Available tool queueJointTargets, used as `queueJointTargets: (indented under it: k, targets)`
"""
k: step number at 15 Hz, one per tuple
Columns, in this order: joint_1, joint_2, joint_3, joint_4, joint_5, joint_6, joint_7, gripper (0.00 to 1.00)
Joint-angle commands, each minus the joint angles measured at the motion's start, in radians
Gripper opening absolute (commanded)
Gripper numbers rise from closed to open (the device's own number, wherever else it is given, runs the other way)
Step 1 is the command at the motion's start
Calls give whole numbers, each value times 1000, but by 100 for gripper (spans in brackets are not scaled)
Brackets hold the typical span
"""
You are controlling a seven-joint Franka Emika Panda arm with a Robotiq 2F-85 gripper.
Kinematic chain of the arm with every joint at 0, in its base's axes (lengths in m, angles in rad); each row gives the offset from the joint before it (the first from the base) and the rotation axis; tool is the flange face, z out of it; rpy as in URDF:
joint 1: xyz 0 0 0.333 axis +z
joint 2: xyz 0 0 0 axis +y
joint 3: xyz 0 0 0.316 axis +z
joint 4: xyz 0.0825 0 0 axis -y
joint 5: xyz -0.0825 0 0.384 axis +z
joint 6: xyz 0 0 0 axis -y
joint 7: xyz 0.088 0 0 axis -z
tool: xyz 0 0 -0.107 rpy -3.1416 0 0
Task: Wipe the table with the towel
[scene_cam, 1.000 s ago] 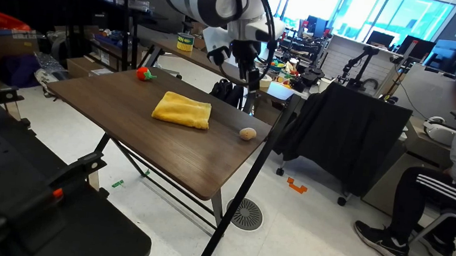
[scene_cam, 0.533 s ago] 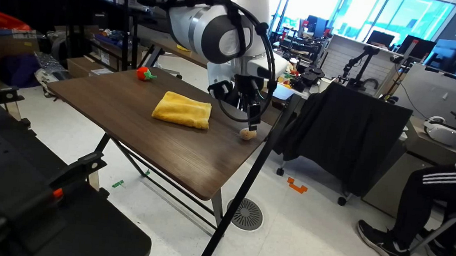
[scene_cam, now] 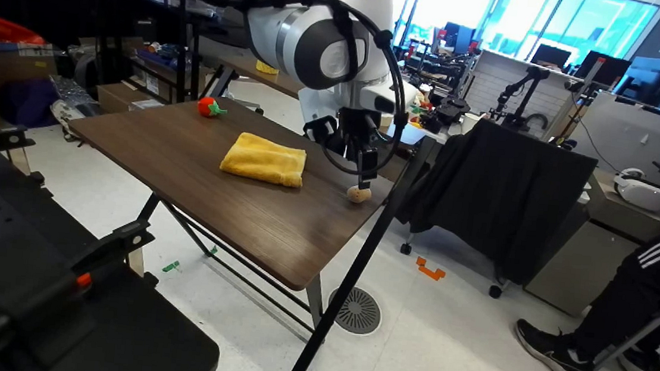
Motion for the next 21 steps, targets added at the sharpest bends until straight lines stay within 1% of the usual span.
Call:
queueJointTargets:
  k: [1,2,3,4,5,6,7,8,9,12,13,15,16,18,21]
  targets:
    - [-152,1,145,116,-8,-180,-221,100]
    - [-189,13,177,172,-1,-253,-275,100]
    - [-184,17,194,182,2,-304,-295,100]
    - [-193,23,199,229,-3,-406,-307,100]
    - [-199,24,206,251,-2,-483,-320,100]
    - [-189,17,192,257,-9,-566,-300,100]
    - [-183,4,175,203,4,-452,-295,100]
    - [-182,4,176,219,5,-507,-295,100]
    - [-180,4,178,227,5,-530,-295,100]
    - [-180,5,179,228,5,-539,-295,100]
    - [-187,12,182,255,5,-585,-300,100]
    - [-170,52,163,320,-26,-575,-303,100]
    - [-170,72,164,356,-31,-590,-306,100]
    - [-152,146,143,468,-68,-609,-282,100]
    - [-125,238,128,593,-124,-662,-278,100]
